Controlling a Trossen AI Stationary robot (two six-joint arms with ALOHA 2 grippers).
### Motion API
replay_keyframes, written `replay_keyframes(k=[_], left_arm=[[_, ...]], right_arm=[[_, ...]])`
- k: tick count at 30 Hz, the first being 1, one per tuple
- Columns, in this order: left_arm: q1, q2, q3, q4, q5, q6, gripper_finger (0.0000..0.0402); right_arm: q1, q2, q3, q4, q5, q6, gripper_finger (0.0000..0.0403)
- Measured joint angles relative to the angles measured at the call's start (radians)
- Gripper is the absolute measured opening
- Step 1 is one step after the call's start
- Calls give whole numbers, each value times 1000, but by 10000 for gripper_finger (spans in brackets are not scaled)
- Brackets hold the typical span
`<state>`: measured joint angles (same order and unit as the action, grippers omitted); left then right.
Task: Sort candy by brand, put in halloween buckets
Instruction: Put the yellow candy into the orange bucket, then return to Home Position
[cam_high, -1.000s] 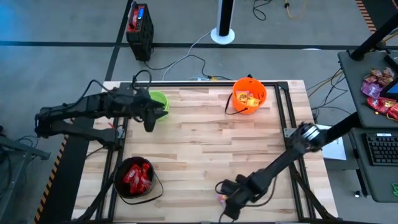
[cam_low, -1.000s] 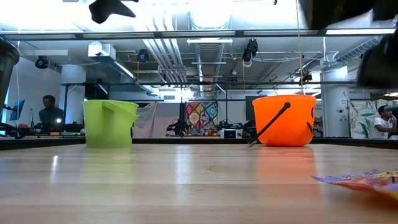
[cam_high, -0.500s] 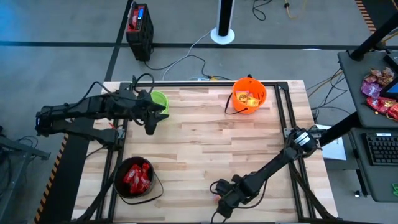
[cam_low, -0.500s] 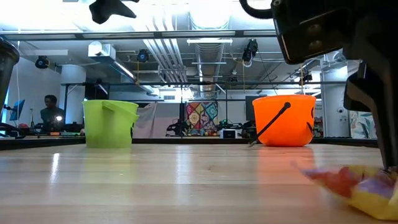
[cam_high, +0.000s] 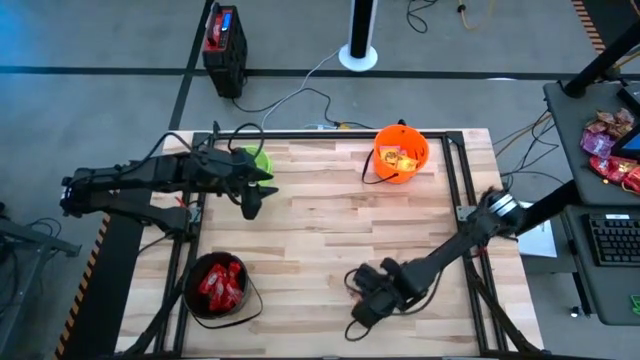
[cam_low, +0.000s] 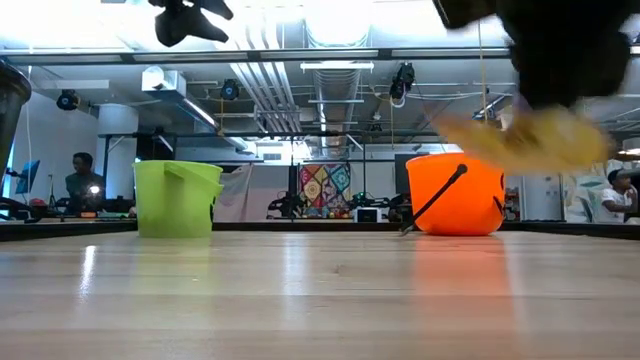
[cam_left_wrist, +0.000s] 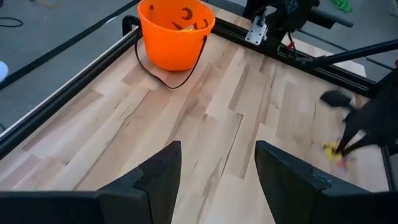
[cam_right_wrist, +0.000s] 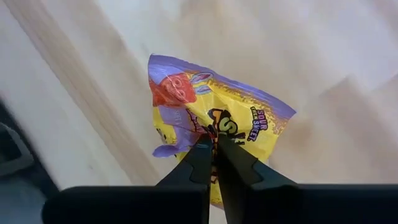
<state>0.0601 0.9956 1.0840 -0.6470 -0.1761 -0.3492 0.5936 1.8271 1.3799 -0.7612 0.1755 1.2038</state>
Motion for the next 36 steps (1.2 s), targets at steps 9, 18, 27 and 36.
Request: replay_keyframes(k=[9, 18, 27, 36], left_arm=[[-1, 9, 0, 7, 15, -1, 187], [-2, -8, 0, 12, 29, -61, 187], [-1, 14, 1, 12, 28, -132, 187], [-2, 67, 2, 24, 29, -126, 188]], right_arm=[[-266, -303, 3, -102, 320, -139, 9], [-963, -461, 3, -351, 222, -297, 9], [-1218, -438, -2, -346, 52, -519, 70], [-1128, -492, -3, -142, 48, -678, 185]])
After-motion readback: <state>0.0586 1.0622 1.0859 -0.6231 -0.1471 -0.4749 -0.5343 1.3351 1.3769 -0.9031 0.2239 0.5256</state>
